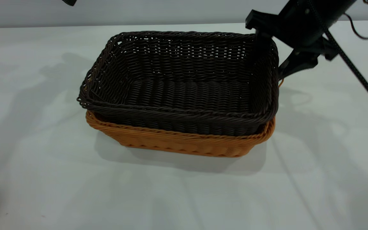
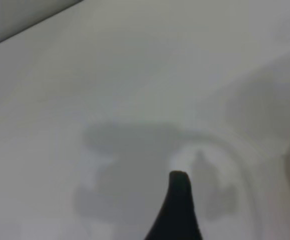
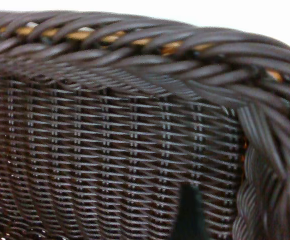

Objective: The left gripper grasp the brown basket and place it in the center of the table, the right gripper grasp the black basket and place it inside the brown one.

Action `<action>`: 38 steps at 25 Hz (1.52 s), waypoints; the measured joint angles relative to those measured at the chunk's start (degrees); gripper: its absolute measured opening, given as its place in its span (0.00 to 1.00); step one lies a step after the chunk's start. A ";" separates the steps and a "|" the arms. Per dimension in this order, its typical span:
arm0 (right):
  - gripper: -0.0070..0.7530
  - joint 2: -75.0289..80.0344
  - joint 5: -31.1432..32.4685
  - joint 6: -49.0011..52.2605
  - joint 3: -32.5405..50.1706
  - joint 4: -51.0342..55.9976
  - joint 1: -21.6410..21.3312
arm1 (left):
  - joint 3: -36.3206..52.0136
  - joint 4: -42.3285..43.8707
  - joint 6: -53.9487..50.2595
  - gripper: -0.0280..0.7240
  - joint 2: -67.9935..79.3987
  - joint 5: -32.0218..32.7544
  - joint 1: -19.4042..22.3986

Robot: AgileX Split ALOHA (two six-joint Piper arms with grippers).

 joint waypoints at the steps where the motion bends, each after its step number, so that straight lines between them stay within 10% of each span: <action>1: 0.75 -0.68 0.00 -0.16 -0.85 -1.93 -0.16 | 0.00 0.39 0.00 0.80 -1.01 1.08 0.00; 16: 0.83 -32.65 12.13 -0.04 -12.24 -20.61 -3.35 | 0.00 0.64 -2.64 0.80 -33.75 16.81 0.00; 26: 0.79 -59.60 32.49 -1.86 -12.12 -20.61 -3.35 | 1.89 0.64 -17.57 0.80 -49.61 33.42 -0.05; 38: 0.79 -87.97 39.56 -3.21 9.04 -17.38 -3.35 | 29.12 0.31 -21.67 0.80 -68.77 37.88 -0.05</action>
